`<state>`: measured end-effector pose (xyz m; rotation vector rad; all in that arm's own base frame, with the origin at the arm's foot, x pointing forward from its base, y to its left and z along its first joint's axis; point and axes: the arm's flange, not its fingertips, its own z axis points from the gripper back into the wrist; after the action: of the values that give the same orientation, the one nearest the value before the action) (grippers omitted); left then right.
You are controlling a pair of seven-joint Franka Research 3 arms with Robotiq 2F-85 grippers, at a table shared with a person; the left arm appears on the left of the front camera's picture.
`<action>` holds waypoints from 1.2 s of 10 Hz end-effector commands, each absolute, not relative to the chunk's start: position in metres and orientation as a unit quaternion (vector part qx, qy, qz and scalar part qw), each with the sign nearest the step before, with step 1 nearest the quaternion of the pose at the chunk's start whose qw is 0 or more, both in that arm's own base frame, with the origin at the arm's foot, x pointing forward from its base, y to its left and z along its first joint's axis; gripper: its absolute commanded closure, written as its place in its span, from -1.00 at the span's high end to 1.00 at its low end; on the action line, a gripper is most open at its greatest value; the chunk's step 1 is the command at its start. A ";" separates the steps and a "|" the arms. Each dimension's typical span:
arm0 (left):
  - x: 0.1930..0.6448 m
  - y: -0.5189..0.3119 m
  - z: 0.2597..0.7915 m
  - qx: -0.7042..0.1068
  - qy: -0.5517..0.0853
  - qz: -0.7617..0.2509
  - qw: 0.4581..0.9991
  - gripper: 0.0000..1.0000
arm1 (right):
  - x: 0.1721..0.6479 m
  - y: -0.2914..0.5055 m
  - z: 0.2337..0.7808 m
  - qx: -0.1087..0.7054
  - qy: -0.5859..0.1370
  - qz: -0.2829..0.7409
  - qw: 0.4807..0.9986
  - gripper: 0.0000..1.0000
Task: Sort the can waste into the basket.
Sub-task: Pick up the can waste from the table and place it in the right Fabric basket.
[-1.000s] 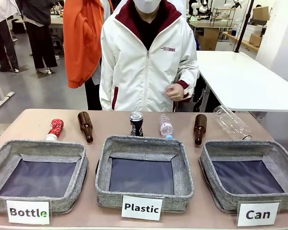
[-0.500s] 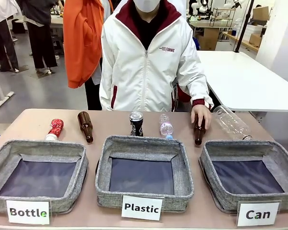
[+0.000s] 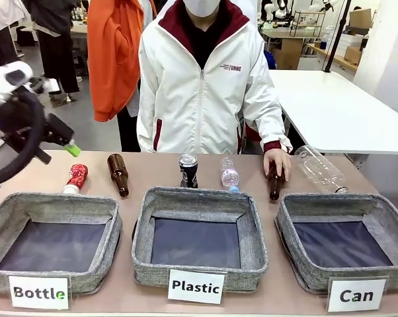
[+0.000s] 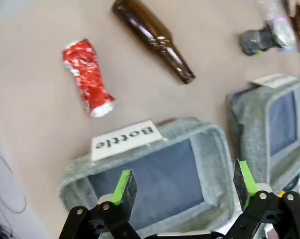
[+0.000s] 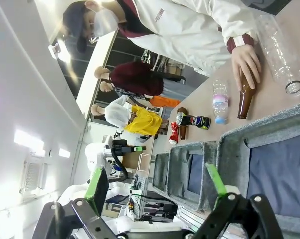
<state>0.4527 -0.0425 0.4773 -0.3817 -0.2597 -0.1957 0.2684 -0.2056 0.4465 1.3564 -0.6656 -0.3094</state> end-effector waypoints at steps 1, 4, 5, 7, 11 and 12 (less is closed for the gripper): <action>0.438 -0.039 0.487 -0.217 -0.132 -0.108 0.961 1.00 | 0.272 -0.207 0.448 0.615 -0.316 -0.130 0.710 1.00; 0.453 -0.042 0.478 -0.197 -0.128 -0.098 0.967 1.00 | 0.272 -0.207 0.448 0.615 -0.316 -0.130 0.710 1.00; 0.469 -0.044 0.470 -0.129 -0.171 0.060 0.975 1.00 | 0.272 -0.207 0.448 0.615 -0.316 -0.130 0.710 1.00; 0.500 -0.037 0.447 -0.070 -0.171 0.111 0.977 1.00 | 0.272 -0.207 0.448 0.615 -0.316 -0.130 0.710 1.00; 0.539 -0.040 0.403 -0.032 -0.137 0.136 0.981 1.00 | 0.272 -0.207 0.448 0.615 -0.316 -0.130 0.710 1.00; 0.547 -0.043 0.390 -0.031 -0.122 0.130 0.983 1.00 | 0.272 -0.207 0.448 0.615 -0.316 -0.130 0.710 1.00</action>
<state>0.5305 -0.0339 0.3867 -0.0806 -0.2749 0.2517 0.2686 -0.2059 0.4462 1.3555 -0.6656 -0.3079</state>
